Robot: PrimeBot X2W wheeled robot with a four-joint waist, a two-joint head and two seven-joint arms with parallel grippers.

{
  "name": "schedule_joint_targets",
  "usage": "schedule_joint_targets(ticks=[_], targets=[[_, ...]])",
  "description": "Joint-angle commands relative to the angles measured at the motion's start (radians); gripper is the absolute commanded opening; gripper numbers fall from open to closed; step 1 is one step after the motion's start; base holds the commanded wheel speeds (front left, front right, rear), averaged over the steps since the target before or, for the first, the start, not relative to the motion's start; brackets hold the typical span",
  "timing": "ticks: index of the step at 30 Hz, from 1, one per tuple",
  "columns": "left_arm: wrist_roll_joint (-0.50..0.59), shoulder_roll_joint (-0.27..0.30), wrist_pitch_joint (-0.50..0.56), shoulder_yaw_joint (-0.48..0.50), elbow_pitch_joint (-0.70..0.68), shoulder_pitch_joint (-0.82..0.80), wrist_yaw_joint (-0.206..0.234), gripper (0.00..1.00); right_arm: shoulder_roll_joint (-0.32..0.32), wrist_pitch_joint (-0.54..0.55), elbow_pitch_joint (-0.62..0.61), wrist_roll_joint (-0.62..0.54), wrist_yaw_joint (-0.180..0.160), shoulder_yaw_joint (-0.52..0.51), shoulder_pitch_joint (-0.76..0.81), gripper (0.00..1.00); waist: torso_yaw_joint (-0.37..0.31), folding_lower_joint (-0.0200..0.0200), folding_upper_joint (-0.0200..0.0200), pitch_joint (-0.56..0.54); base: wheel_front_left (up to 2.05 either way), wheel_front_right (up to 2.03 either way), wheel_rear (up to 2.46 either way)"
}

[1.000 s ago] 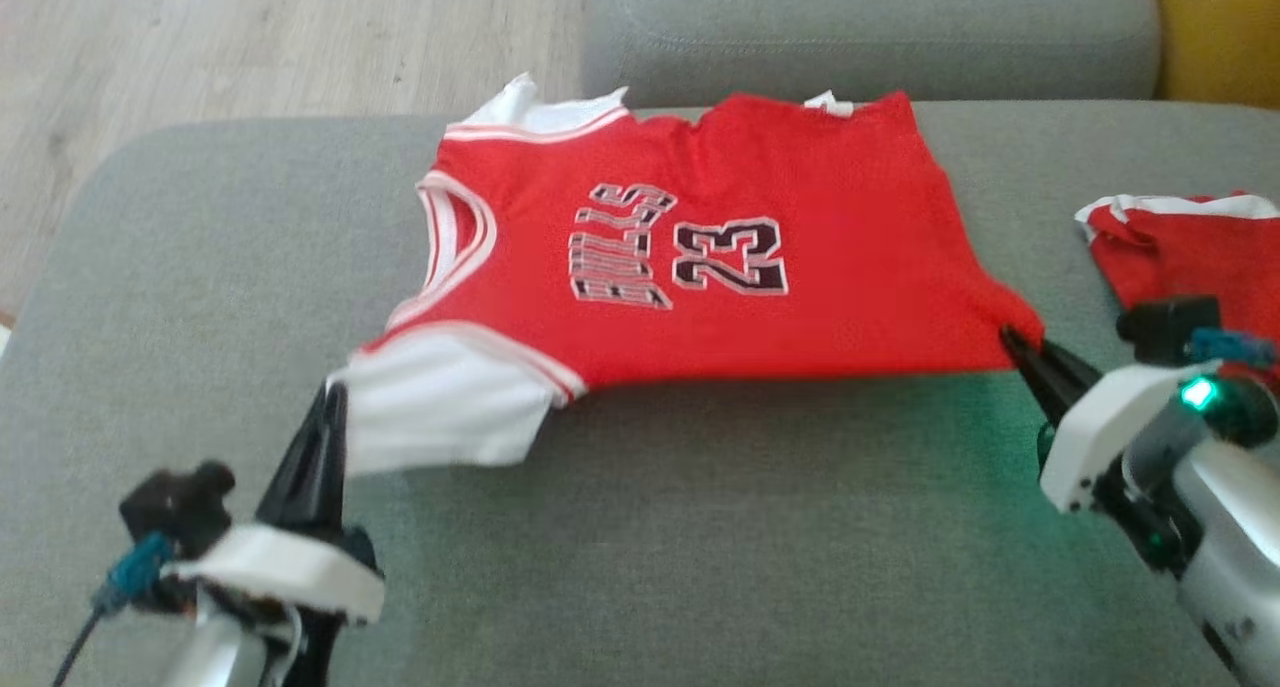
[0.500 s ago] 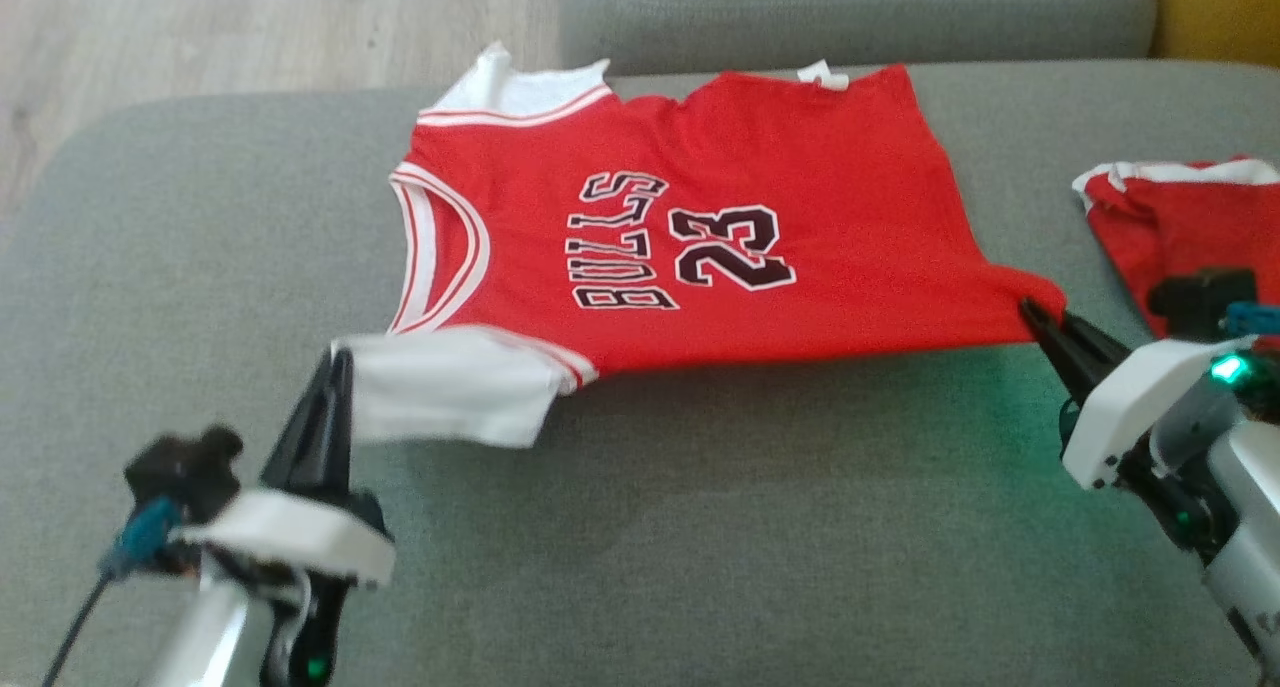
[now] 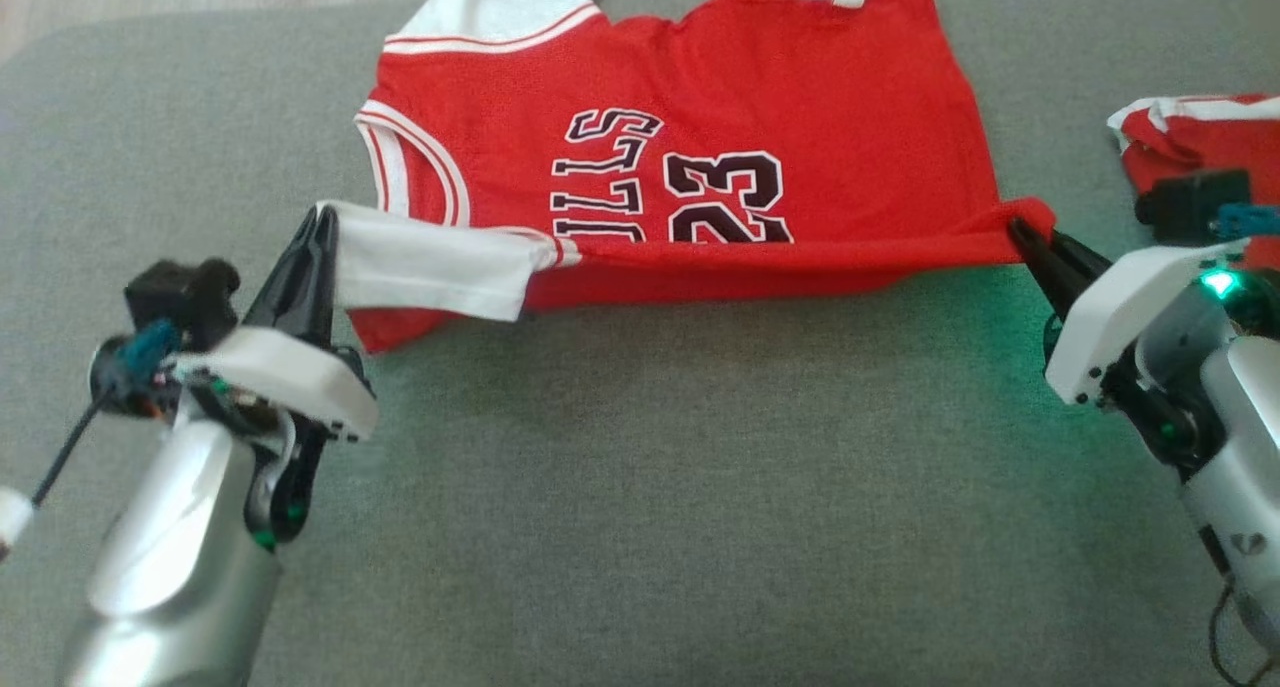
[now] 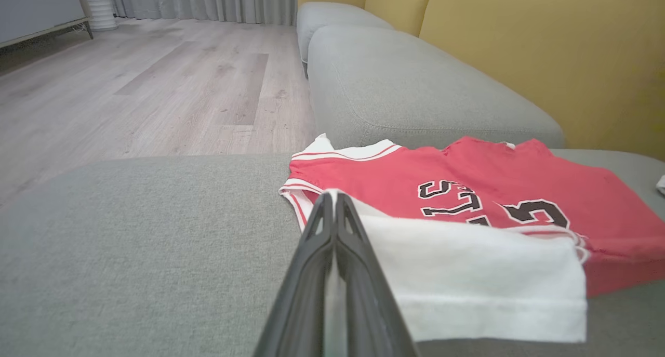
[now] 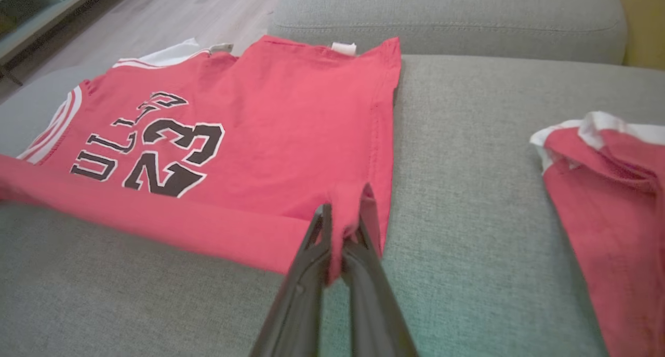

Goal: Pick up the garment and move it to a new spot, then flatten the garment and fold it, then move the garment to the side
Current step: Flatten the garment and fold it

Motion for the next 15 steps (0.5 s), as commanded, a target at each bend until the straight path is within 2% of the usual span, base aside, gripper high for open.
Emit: schedule_joint_targets(ticks=[1, 9, 15], targets=[[0.017, 0.044, 0.008, 0.028, -0.002, -0.071, -0.009, 0.0, -0.001, 0.011, -0.019, -0.007, -0.001, -0.005, -0.032, 0.0, 0.001, -0.0002, -0.0001, 0.014, 0.0, 0.0, 0.0], [0.058, 0.061, 0.039, -0.006, 0.136, -0.19, -0.019, 0.0, 0.027, 0.049, 0.024, -0.027, -0.001, -0.005, -0.105, 0.0, -0.003, -0.0002, -0.0001, 0.058, 0.0, 0.0, 0.0], [0.086, 0.052, 0.046, -0.042, 0.229, -0.268, -0.031, 0.0, 0.036, 0.056, 0.077, -0.043, -0.001, 0.015, -0.173, 0.0, 0.002, -0.0002, -0.0001, 0.098, 0.0, 0.0, 0.0]])
